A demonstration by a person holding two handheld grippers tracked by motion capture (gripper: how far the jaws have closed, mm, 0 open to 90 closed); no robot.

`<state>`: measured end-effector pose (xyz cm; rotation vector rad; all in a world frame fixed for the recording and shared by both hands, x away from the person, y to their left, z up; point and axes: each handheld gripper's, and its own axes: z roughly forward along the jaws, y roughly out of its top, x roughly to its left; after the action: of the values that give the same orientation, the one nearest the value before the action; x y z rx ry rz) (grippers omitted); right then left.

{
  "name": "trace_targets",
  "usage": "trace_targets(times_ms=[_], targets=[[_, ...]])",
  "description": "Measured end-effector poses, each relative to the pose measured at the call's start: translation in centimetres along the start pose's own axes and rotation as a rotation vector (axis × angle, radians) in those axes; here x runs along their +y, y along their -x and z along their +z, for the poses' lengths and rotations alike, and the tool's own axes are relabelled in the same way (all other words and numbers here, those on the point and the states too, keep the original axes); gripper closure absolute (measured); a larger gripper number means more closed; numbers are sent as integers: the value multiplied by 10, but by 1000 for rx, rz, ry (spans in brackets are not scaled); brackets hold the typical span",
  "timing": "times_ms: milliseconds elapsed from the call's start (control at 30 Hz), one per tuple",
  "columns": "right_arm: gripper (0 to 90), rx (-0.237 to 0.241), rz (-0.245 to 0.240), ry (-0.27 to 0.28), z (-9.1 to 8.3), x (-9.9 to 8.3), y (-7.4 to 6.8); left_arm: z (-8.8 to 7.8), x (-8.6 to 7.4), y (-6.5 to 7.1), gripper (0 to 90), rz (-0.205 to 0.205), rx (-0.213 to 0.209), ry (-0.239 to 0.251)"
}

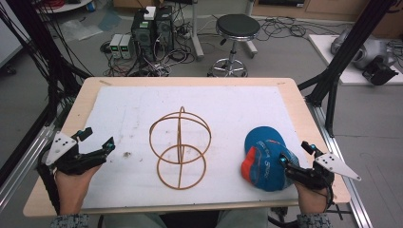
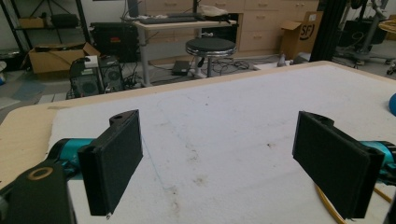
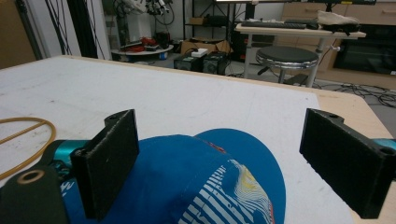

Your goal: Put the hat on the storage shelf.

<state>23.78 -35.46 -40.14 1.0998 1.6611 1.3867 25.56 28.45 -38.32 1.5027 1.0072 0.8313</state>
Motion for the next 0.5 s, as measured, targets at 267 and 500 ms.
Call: trace_targets(times_ms=[267,500], targets=[[110,8,1,0,-1,2,-2,1,1,1,162,0,-6,-5],[110,23,3,0,-1,3,-4,-1,1,0,162,-1,0,-4]])
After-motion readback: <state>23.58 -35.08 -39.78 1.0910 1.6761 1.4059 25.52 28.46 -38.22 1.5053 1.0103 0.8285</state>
